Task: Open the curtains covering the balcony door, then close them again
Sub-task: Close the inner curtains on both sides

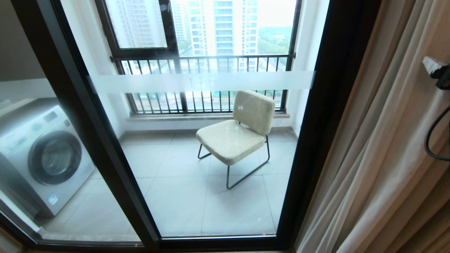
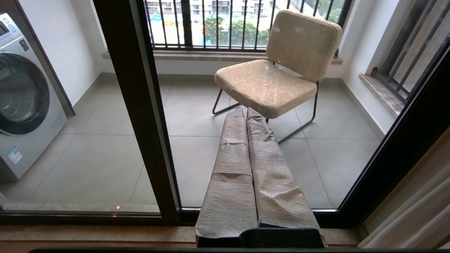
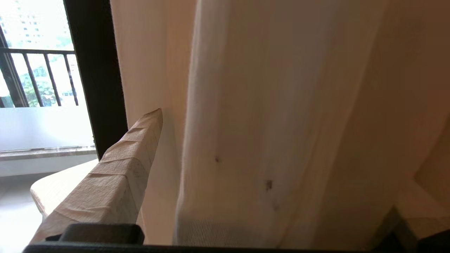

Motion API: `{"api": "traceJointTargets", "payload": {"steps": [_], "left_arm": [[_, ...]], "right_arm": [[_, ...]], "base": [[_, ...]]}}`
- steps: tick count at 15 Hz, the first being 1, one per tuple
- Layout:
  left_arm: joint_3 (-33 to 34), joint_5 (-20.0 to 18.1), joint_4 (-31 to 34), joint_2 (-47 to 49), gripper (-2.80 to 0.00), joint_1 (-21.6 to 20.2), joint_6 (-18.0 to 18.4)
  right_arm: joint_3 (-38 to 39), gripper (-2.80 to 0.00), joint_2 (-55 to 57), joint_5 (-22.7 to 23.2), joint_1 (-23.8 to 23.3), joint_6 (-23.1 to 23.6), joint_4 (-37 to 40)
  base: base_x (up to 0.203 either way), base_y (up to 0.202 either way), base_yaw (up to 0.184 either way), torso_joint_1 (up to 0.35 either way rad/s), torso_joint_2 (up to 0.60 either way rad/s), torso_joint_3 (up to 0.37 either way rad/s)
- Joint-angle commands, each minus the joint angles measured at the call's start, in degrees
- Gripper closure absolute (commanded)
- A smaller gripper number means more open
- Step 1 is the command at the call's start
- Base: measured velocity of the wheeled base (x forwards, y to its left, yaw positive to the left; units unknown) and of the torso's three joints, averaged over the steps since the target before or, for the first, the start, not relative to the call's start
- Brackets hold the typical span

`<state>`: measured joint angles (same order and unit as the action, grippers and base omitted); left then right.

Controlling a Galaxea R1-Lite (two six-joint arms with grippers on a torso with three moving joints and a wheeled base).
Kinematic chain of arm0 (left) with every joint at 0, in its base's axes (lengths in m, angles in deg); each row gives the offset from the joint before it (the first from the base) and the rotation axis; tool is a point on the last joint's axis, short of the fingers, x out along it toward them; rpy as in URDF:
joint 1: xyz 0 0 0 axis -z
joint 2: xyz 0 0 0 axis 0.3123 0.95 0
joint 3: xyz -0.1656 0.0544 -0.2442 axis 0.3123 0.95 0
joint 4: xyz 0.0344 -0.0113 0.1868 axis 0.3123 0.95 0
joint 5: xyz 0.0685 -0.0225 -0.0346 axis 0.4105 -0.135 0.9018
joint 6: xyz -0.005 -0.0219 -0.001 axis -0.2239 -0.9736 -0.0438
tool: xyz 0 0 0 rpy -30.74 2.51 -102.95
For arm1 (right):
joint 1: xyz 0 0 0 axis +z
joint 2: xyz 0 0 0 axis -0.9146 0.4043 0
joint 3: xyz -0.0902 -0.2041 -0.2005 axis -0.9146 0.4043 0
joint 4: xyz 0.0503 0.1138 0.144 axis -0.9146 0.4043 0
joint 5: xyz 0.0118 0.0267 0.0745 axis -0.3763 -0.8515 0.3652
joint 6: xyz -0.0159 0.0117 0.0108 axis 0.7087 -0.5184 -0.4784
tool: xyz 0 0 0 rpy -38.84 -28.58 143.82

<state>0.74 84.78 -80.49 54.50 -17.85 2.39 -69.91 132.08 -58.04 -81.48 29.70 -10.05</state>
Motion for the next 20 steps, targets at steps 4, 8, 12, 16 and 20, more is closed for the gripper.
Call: {"api": "traceJointTargets", "payload": {"steps": [4, 8, 12, 16, 20], "left_arm": [[0.0, 0.0, 0.0, 0.0, 0.00, 0.0, 0.0], [0.0, 0.0, 0.0, 0.0, 0.00, 0.0, 0.0], [0.0, 0.0, 0.0, 0.0, 0.00, 0.0, 0.0], [0.0, 0.0, 0.0, 0.0, 0.00, 0.0, 0.0], [0.0, 0.0, 0.0, 0.0, 0.00, 0.0, 0.0]], "right_arm": [[-5.1, -2.80, 5.2, 0.0, 0.0, 0.1, -0.3], [-4.9, 0.00, 5.1, 0.0, 0.0, 0.1, -0.3], [-4.4, 0.00, 3.7, 0.2, 0.4, 0.1, -0.3], [-4.1, 0.00, 1.4, 0.1, 4.3, 0.1, -0.3], [-1.4, 0.00, -1.5, 0.0, 9.9, 0.2, -0.3]], "base": [[0.000, 0.000, 0.000, 0.000, 0.00, 0.000], [0.000, 0.000, 0.000, 0.000, 0.00, 0.000], [0.000, 0.000, 0.000, 0.000, 0.00, 0.000], [0.000, 0.000, 0.000, 0.000, 0.00, 0.000], [0.000, 0.000, 0.000, 0.000, 0.00, 0.000]]}}
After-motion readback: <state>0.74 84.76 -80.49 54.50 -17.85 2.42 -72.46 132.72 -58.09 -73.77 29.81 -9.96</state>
